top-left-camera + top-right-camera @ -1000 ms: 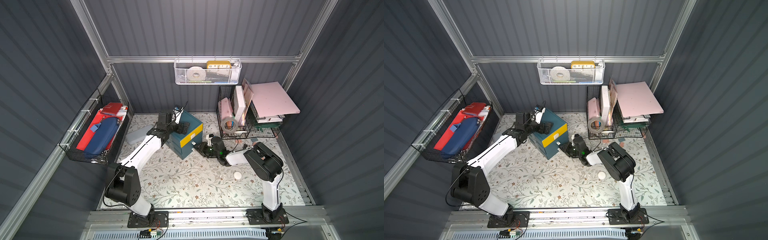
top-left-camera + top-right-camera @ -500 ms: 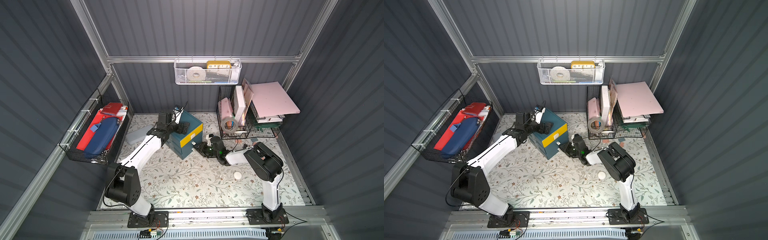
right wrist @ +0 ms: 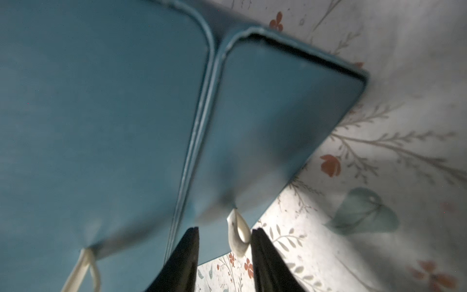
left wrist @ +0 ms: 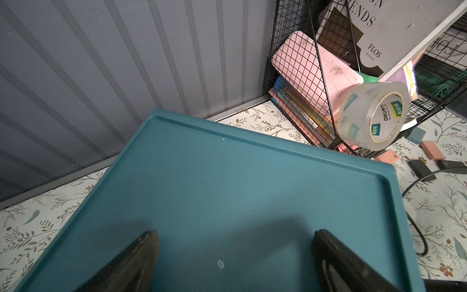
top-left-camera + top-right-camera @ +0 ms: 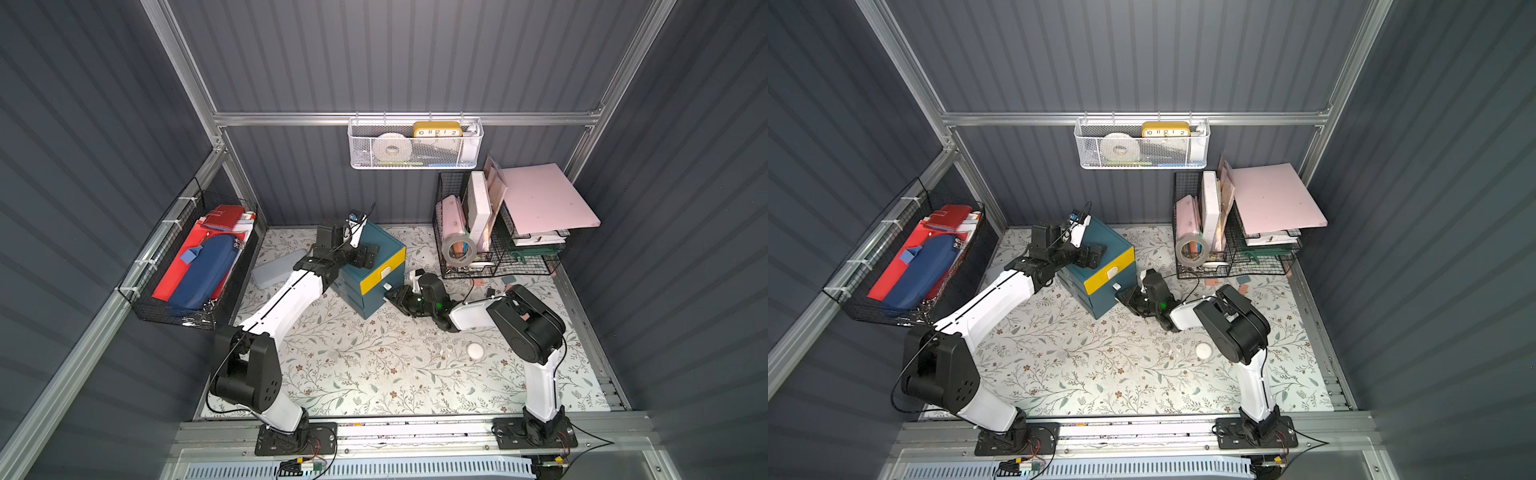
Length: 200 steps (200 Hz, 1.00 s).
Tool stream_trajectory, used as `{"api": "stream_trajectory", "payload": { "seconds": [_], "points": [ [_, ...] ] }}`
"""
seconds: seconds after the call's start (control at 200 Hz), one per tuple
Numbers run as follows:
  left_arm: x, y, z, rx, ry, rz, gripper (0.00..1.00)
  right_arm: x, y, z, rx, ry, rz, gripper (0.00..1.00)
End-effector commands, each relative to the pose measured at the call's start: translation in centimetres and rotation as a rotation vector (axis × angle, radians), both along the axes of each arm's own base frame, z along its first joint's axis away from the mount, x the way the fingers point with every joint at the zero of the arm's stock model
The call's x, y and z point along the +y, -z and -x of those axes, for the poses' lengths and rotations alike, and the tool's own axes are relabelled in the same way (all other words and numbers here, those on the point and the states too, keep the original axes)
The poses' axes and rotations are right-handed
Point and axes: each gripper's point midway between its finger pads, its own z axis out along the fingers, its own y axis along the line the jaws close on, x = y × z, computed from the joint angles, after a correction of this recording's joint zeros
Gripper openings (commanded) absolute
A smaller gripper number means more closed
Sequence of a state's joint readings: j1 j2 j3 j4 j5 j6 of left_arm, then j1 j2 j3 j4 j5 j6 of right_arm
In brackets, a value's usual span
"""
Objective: Put the bluetooth earphones in the drawer according to color
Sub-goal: Open the drawer in the storage box.
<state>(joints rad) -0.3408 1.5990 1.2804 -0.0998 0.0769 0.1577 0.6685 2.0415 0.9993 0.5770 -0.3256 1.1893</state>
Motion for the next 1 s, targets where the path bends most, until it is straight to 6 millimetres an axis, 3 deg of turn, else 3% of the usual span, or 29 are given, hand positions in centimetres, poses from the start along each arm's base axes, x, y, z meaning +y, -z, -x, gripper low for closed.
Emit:
{"api": "stream_trajectory", "payload": {
  "seconds": [0.0,0.18,0.37,0.745,0.996],
  "points": [
    [0.6,7.2,3.0,0.238,0.019,-0.118,0.99,0.7,0.3,-0.2,-0.003,-0.015,-0.009,0.39],
    [0.6,7.1,3.0,0.236,0.018,-0.118,0.99,0.6,0.5,-0.2,-0.002,-0.009,-0.007,0.38],
    [0.6,7.2,3.0,0.239,0.018,-0.118,0.99,0.6,0.7,-0.3,-0.001,-0.007,-0.008,0.29],
    [0.6,7.2,3.0,0.239,0.018,-0.118,0.99,0.3,1.0,-0.2,0.006,0.0,0.004,0.0],
    [0.6,7.1,3.0,0.235,0.018,-0.119,1.0,-1.4,1.2,0.1,0.05,0.027,0.013,0.0]
  ]
}}
